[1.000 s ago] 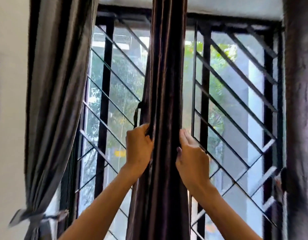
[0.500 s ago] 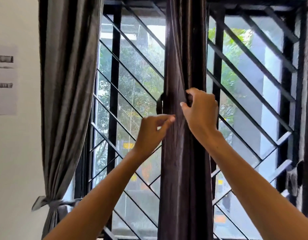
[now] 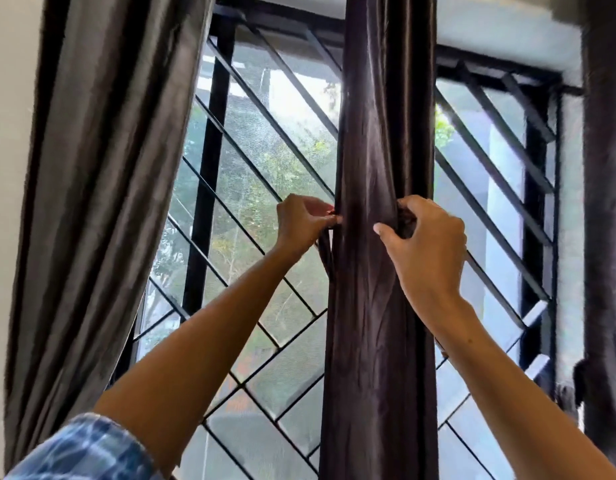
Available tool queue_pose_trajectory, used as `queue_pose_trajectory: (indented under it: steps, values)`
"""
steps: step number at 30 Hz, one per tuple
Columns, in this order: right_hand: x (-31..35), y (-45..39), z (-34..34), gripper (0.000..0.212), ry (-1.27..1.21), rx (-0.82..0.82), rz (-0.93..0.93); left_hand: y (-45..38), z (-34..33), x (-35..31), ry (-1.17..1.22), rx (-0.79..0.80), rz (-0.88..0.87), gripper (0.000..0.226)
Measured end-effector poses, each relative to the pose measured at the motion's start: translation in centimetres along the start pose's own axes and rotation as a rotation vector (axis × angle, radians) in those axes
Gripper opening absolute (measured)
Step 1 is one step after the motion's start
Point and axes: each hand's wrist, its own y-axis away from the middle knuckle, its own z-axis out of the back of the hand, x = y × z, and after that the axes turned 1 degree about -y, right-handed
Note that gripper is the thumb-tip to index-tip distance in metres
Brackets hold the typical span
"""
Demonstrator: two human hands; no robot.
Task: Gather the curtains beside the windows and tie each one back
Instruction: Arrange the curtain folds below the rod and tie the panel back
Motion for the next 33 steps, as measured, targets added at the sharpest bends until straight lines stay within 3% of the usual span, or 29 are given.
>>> queue_pose_trajectory:
  steps: [8, 13, 18, 23, 26, 29, 31, 33]
  values:
    - [3.2, 1.2, -3.4, 0.018, 0.136, -0.038, 0.13, -0.9, 7.3, -0.2, -0.1, 0.027, -0.046, 0.023]
    - [6.6, 2.3, -7.8, 0.016, 0.154, 0.088, 0.139, -1.2, 10.1, -0.8, -0.074, 0.044, -0.013, 0.013]
    - [8.8, 2.9, -10.2, 0.036, 0.161, 0.224, 0.134, -1.3, 10.6, -0.9, -0.077, 0.072, -0.039, 0.007]
    - [8.7, 2.7, -10.9, 0.025, 0.094, 0.29, 0.175, -1.3, 10.8, -0.6, -0.201, 0.037, -0.146, 0.02]
    - [7.7, 2.0, -10.7, 0.04, 0.047, 0.305, -0.015, -1.9, 10.9, 0.0, -0.218, -0.009, -0.073, 0.015]
    - [6.2, 0.8, -11.4, 0.07, 0.03, 0.388, -0.246, -2.4, 11.3, 0.5, -0.054, 0.007, 0.077, 0.013]
    - [5.6, 0.0, -12.2, 0.086, -0.242, 0.446, -0.397, -2.4, 11.6, 0.5, 0.027, 0.027, 0.145, 0.012]
    - [5.2, -0.5, -12.7, 0.083, -0.5, 0.363, -0.492, -2.3, 11.8, 0.4, 0.034, 0.027, 0.154, 0.012]
